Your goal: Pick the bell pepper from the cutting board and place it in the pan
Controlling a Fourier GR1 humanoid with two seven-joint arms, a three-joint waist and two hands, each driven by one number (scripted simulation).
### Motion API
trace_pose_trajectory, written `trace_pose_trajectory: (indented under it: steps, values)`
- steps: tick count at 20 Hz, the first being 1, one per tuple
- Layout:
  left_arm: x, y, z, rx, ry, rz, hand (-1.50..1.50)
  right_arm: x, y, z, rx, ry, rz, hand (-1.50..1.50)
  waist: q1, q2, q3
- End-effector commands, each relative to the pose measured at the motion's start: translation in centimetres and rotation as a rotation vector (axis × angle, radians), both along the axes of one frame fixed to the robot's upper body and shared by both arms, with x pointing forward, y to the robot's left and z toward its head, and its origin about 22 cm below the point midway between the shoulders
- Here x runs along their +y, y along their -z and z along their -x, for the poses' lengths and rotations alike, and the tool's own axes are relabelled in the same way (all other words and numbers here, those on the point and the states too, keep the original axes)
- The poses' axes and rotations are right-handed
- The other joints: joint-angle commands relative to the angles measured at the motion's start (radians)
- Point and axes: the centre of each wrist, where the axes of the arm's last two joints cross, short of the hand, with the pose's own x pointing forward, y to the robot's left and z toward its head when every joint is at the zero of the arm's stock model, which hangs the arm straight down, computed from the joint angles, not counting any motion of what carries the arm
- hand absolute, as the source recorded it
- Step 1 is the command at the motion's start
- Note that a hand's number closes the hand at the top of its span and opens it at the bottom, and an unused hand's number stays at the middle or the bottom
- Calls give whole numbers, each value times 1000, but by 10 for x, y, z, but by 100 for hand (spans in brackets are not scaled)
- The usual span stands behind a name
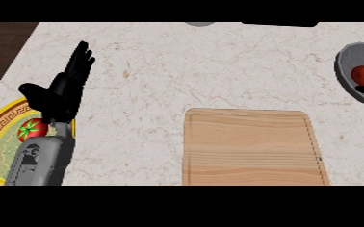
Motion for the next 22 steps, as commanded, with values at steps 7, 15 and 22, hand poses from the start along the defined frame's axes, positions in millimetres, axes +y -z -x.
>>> trace_pose_trajectory:
  steps: [7,15,22]
  values:
    - [8,11,5,26,-44,-5,0,-21,-2,20,-392,29,-118,-150,-49,-20,-4]
    - [30,6,9,44,-90,-21,0,-49,26,71,-466,-132,-363,-150,-77,-37,-9]
    - [35,11,31,61,-91,-16,0,-75,31,124,-482,-183,-359,-150,-97,-49,-14]
